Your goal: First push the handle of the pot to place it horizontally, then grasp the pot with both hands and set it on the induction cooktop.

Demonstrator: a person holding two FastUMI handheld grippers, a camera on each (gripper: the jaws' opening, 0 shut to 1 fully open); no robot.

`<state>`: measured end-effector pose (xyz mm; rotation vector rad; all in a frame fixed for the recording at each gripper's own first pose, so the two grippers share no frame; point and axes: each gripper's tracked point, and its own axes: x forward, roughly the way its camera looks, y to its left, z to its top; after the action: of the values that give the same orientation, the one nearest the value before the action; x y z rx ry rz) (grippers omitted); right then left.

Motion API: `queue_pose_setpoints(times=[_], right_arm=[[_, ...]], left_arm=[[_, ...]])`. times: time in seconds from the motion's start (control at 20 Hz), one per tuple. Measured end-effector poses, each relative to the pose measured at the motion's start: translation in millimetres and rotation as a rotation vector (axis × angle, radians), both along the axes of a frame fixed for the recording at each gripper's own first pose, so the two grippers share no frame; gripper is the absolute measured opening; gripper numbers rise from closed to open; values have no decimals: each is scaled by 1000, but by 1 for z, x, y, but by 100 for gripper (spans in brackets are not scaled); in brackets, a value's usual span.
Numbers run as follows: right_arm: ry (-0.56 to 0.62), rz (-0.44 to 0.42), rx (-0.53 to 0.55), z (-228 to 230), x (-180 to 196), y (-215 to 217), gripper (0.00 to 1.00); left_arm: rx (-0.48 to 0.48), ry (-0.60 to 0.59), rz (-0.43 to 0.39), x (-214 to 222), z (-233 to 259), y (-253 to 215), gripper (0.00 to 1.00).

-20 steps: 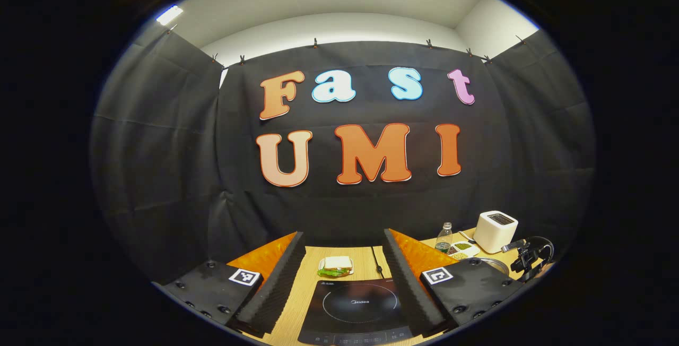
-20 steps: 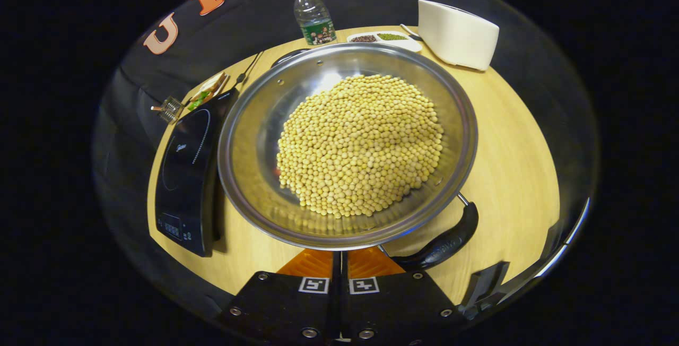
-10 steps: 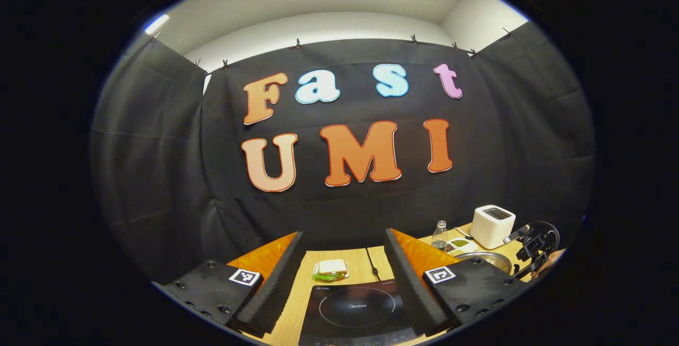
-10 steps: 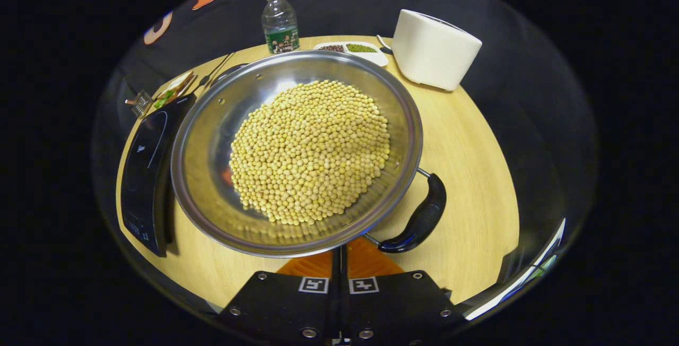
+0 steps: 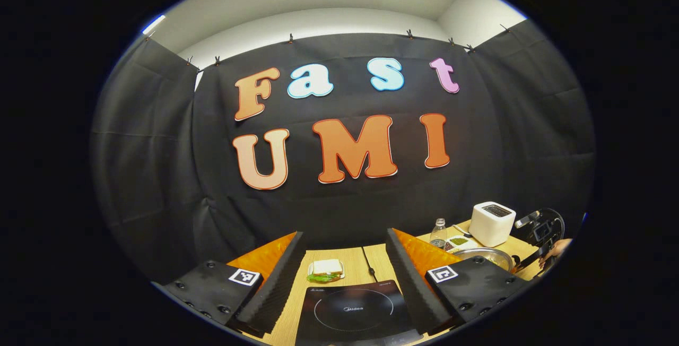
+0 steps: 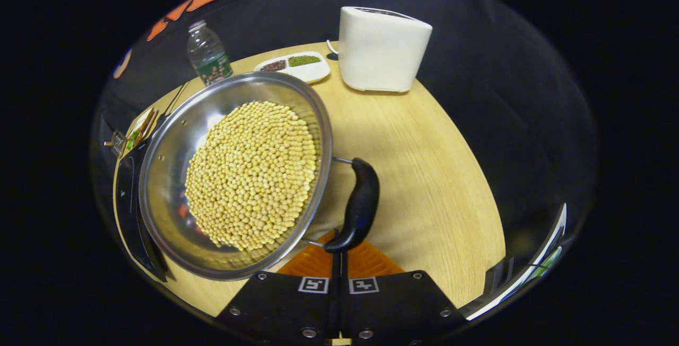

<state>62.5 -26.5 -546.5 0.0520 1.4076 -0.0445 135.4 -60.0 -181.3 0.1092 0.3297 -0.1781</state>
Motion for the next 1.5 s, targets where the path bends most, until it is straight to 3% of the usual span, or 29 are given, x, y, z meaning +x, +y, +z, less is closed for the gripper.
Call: queue_pose_setpoints(times=[0.8, 1.15, 1.25, 1.5], right_arm=[[-122, 1, -110, -26, 98, -26, 0], [-175, 44, -27, 32, 103, -15, 4], [-212, 56, 11, 48, 116, -7, 8], [-209, 93, 27, 41, 127, 6, 40]], left_arm=[[25, 113, -36, 12, -64, -29, 100], [1, 291, -178, 21, -138, -104, 100], [-9, 352, -218, 19, -163, -133, 99], [-21, 565, -271, 13, -241, -187, 99]])
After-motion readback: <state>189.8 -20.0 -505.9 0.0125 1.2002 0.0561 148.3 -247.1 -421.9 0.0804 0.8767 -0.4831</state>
